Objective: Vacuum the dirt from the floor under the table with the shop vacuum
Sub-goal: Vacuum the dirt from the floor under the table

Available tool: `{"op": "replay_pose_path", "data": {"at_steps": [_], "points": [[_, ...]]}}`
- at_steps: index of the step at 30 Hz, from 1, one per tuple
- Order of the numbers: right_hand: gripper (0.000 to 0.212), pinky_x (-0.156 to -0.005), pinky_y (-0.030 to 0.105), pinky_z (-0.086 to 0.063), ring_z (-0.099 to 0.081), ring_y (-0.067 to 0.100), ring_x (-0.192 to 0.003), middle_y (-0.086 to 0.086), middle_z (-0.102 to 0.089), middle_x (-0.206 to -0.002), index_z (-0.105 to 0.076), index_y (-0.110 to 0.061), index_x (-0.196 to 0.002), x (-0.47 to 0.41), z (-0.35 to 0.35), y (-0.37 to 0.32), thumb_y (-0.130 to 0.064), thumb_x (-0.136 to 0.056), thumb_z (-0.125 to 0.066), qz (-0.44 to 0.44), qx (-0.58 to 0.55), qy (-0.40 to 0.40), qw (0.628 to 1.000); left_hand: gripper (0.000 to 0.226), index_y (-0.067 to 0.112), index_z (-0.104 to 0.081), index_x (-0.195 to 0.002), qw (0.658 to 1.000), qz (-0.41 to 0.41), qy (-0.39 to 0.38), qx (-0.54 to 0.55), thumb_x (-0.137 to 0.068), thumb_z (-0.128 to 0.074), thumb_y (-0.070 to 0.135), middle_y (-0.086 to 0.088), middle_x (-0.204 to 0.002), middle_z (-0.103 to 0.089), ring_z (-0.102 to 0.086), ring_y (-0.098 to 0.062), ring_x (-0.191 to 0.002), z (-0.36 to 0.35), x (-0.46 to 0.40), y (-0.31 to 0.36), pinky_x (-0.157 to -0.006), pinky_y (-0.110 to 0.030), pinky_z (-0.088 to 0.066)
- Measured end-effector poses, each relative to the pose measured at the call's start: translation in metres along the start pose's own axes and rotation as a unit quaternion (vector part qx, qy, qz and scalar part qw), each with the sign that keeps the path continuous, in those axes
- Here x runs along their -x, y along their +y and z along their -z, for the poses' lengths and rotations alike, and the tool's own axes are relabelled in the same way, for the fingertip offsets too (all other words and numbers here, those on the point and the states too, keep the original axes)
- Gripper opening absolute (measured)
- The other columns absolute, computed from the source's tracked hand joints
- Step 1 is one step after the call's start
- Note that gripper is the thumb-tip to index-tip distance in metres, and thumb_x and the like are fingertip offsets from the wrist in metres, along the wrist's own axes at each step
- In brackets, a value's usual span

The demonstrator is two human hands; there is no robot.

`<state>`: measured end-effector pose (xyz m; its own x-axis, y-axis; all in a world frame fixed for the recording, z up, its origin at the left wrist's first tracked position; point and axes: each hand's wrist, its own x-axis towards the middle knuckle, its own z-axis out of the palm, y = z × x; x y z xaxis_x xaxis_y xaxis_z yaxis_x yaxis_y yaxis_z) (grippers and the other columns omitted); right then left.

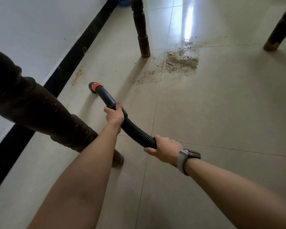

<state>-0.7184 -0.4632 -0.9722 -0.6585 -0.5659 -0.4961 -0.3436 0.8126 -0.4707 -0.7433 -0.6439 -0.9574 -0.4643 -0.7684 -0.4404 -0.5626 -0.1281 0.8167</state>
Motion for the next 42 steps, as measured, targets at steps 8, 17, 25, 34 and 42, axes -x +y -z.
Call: {"op": "replay_pose_path", "data": {"at_steps": [8,17,25,34,42], "points": [[0.046,-0.07,0.03,-0.039,-0.058,0.026,-0.099,0.006,-0.06,-0.109,-0.046,-0.016,-0.114,0.011,-0.003,0.004,-0.056,-0.092,-0.045,-0.01,-0.014,0.003,1.0,0.051,0.012,-0.017,-0.142,0.998,-0.011,-0.063,0.008,-0.101,-0.04,0.032,-0.008,-0.113,-0.04,-0.05,-0.026,-0.091,-0.01,-0.003,-0.002,-0.077,-0.04,-0.045],[0.047,-0.071,0.031,-0.045,-0.058,0.023,-0.091,0.005,-0.06,-0.105,-0.047,-0.015,-0.114,0.024,0.001,0.009,-0.056,-0.091,-0.046,-0.008,-0.03,0.01,0.999,0.049,0.015,-0.024,-0.142,0.992,-0.037,-0.122,-0.019,-0.1,-0.041,0.034,-0.008,-0.116,-0.046,-0.054,-0.027,-0.09,-0.019,-0.001,0.006,-0.056,-0.032,-0.045],[0.047,-0.075,0.034,-0.049,-0.061,0.024,-0.094,0.005,-0.061,-0.106,-0.047,-0.016,-0.114,0.035,-0.005,0.012,-0.057,-0.091,-0.047,-0.002,-0.029,0.001,1.0,0.046,0.014,-0.025,-0.139,0.986,-0.053,-0.154,-0.029,-0.101,-0.041,0.033,-0.008,-0.114,-0.047,-0.055,-0.02,-0.078,-0.016,0.011,-0.001,-0.059,-0.033,-0.048],[0.046,-0.077,0.034,-0.048,-0.061,0.025,-0.096,0.006,-0.062,-0.108,-0.046,-0.015,-0.115,0.056,-0.012,0.017,-0.055,-0.091,-0.047,0.001,-0.023,-0.015,1.0,0.044,0.015,-0.027,-0.139,0.98,-0.061,-0.189,-0.031,-0.1,-0.041,0.032,-0.007,-0.11,-0.048,-0.056,-0.022,-0.081,-0.012,0.03,-0.014,-0.06,-0.035,-0.049],[0.045,-0.07,0.03,-0.044,-0.061,0.025,-0.095,0.006,-0.062,-0.108,-0.046,-0.014,-0.113,0.074,-0.014,0.027,-0.055,-0.092,-0.046,-0.004,-0.014,-0.015,1.0,0.043,0.016,-0.026,-0.138,0.975,-0.069,-0.208,-0.043,-0.101,-0.04,0.032,-0.01,-0.112,-0.048,-0.056,-0.021,-0.08,-0.02,0.049,-0.019,-0.058,-0.035,-0.048]]}}
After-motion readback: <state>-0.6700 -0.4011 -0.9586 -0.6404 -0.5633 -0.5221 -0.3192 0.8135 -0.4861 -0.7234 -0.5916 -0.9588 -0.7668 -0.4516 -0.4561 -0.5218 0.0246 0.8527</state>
